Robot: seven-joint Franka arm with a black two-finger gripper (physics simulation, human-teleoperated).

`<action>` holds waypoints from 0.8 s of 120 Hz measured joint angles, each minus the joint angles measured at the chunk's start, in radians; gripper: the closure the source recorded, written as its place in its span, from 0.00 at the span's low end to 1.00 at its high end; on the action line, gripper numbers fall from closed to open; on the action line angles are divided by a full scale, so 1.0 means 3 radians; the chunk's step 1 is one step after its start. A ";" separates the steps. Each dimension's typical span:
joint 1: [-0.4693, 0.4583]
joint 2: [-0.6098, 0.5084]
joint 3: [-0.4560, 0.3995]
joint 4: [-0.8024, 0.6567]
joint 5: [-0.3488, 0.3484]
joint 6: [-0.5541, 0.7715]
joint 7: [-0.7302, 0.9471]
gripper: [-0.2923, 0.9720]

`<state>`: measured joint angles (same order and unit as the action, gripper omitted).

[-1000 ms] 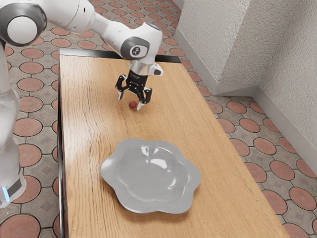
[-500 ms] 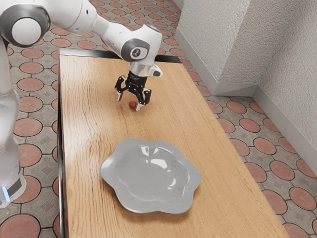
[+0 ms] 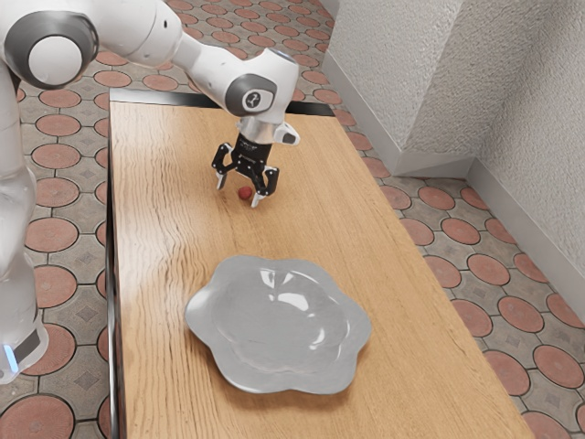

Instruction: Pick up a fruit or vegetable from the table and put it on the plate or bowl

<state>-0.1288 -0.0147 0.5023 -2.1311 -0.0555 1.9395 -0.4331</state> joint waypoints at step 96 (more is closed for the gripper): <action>0.0133 -0.0001 0.0017 0.0023 -0.0023 -0.0003 0.0117 0.43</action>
<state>-0.0890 -0.0149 0.5075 -2.1241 -0.0624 1.9387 -0.3979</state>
